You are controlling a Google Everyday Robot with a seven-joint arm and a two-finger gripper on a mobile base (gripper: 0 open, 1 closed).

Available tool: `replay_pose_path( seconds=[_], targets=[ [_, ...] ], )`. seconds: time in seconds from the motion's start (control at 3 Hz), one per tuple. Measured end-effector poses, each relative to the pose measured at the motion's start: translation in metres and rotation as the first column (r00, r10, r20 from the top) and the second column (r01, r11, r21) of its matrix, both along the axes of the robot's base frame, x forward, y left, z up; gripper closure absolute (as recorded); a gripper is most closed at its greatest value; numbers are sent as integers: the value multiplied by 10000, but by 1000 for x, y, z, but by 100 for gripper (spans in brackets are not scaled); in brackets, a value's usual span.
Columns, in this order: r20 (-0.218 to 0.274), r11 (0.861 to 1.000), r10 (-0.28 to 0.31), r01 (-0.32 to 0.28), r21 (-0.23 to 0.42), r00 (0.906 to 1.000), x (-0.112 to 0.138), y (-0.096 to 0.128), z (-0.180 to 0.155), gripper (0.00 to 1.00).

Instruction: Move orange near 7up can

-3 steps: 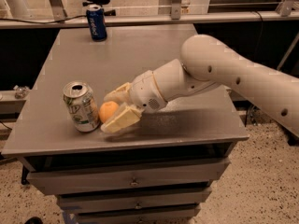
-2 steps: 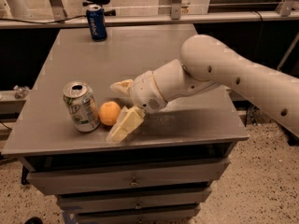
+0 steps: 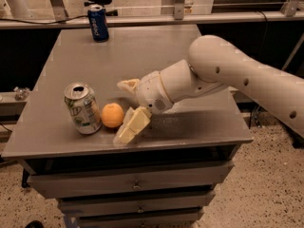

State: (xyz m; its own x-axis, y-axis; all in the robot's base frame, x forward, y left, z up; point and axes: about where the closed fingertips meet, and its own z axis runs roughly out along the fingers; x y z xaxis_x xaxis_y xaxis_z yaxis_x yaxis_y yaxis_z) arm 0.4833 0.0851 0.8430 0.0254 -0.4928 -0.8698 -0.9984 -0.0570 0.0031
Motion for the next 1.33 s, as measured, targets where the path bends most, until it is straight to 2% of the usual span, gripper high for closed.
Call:
replay_pose_path(
  seconds=[0.33,0.67,1.0,1.33],
  targets=[
    [84,9966,-822,823,-47,9966,27,-35,4,0],
    [453,9848,-1710,1722,-247,9842,62,-90,15,0],
    [995,9670,-2503,2538,-232,9630,97,-146,38,0],
    [1533,9484,-3150,3167,136,9366,128,-196,72,0]
  ],
)
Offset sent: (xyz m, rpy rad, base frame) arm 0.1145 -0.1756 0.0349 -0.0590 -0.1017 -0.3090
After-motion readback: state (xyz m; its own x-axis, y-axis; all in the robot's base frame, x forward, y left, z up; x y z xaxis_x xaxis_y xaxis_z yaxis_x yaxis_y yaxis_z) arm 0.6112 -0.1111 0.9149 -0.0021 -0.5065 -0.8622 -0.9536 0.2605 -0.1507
